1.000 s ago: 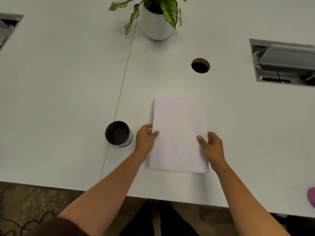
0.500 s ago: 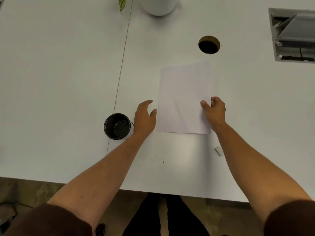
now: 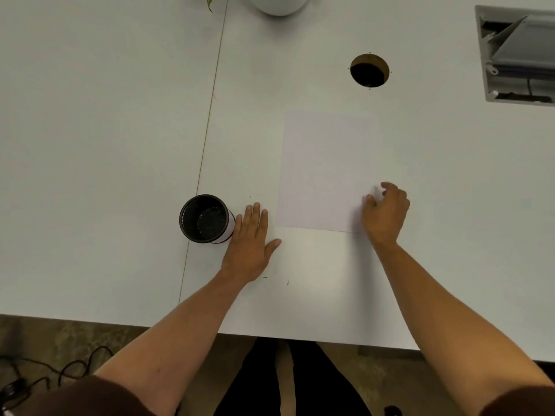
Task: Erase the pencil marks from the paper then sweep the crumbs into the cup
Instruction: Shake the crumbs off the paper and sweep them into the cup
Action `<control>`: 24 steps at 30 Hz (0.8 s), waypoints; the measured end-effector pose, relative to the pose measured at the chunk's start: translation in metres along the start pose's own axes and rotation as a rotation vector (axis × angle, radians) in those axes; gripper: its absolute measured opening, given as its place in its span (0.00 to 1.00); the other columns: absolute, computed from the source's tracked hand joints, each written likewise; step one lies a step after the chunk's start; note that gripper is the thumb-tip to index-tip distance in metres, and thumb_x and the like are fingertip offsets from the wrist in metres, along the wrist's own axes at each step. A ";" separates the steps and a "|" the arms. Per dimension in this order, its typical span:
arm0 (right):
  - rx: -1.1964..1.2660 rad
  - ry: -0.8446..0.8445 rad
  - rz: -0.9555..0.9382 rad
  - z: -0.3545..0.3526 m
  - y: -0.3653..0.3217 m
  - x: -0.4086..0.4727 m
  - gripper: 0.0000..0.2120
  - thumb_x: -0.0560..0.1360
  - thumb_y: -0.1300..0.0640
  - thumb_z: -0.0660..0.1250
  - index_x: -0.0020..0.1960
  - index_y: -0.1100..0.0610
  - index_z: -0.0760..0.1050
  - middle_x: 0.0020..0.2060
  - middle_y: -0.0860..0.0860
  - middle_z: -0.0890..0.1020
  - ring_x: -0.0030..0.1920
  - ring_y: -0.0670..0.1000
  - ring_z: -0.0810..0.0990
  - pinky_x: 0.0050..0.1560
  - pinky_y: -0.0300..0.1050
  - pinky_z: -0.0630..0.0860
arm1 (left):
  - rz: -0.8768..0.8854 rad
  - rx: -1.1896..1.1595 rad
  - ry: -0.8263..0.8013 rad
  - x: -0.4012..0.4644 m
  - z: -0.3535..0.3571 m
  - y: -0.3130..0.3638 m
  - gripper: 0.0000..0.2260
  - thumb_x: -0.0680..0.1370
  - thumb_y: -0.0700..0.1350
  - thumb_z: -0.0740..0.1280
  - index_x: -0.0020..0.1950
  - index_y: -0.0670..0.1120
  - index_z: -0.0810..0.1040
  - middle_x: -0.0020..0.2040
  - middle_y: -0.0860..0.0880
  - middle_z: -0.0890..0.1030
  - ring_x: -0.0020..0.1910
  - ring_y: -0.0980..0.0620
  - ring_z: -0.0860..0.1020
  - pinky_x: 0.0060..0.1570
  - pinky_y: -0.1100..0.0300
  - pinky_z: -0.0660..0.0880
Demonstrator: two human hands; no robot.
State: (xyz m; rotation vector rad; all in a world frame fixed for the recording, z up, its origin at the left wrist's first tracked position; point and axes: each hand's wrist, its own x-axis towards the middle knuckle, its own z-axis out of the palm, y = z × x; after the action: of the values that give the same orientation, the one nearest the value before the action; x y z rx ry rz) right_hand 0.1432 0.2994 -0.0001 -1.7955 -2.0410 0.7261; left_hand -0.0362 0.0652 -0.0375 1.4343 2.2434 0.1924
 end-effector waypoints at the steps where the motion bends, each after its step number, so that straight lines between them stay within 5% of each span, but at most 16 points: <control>1: -0.022 -0.004 -0.024 -0.005 0.006 -0.012 0.17 0.76 0.59 0.65 0.63 0.59 0.71 0.59 0.59 0.74 0.60 0.60 0.70 0.60 0.52 0.68 | 0.018 0.001 0.010 -0.003 0.002 -0.002 0.39 0.79 0.69 0.31 0.79 0.41 0.40 0.81 0.44 0.39 0.80 0.47 0.37 0.77 0.54 0.30; 7: -0.294 -0.103 -0.199 -0.033 0.047 -0.098 0.18 0.77 0.50 0.65 0.62 0.59 0.73 0.58 0.59 0.76 0.58 0.62 0.72 0.54 0.57 0.70 | 0.080 0.003 -0.010 -0.026 0.010 -0.008 0.36 0.84 0.66 0.40 0.81 0.40 0.45 0.82 0.41 0.46 0.81 0.48 0.39 0.78 0.53 0.34; 11: -0.443 -0.121 -0.147 -0.040 0.068 -0.129 0.20 0.75 0.53 0.67 0.65 0.59 0.70 0.62 0.60 0.74 0.59 0.62 0.72 0.55 0.58 0.72 | 0.115 0.014 -0.028 -0.045 0.016 -0.011 0.35 0.84 0.65 0.43 0.82 0.41 0.46 0.83 0.41 0.48 0.81 0.48 0.38 0.79 0.51 0.37; 16: -0.213 -0.157 -0.096 -0.039 0.072 -0.126 0.16 0.77 0.66 0.61 0.64 0.60 0.72 0.62 0.61 0.71 0.59 0.62 0.72 0.54 0.51 0.72 | 0.134 0.021 -0.031 -0.064 0.022 -0.010 0.36 0.84 0.66 0.41 0.82 0.42 0.46 0.83 0.44 0.45 0.81 0.52 0.37 0.78 0.54 0.34; 20: -0.139 -0.137 -0.134 -0.038 0.063 -0.111 0.13 0.78 0.67 0.60 0.61 0.60 0.75 0.60 0.59 0.73 0.56 0.59 0.75 0.54 0.46 0.71 | 0.148 -0.039 -0.010 -0.073 0.023 -0.008 0.36 0.82 0.68 0.38 0.81 0.44 0.45 0.82 0.47 0.43 0.79 0.56 0.33 0.77 0.59 0.30; 24: -0.107 -0.113 -0.228 -0.029 0.040 -0.096 0.14 0.77 0.67 0.61 0.60 0.59 0.75 0.58 0.58 0.73 0.53 0.58 0.76 0.51 0.48 0.74 | 0.169 -0.114 0.109 -0.080 0.016 -0.007 0.31 0.86 0.62 0.44 0.81 0.42 0.50 0.82 0.45 0.51 0.80 0.59 0.36 0.77 0.62 0.34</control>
State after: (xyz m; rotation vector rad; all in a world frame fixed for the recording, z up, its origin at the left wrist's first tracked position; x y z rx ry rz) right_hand 0.2068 0.2129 0.0088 -1.5707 -2.3519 0.6764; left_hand -0.0066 -0.0113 -0.0296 1.5850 2.1565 0.4566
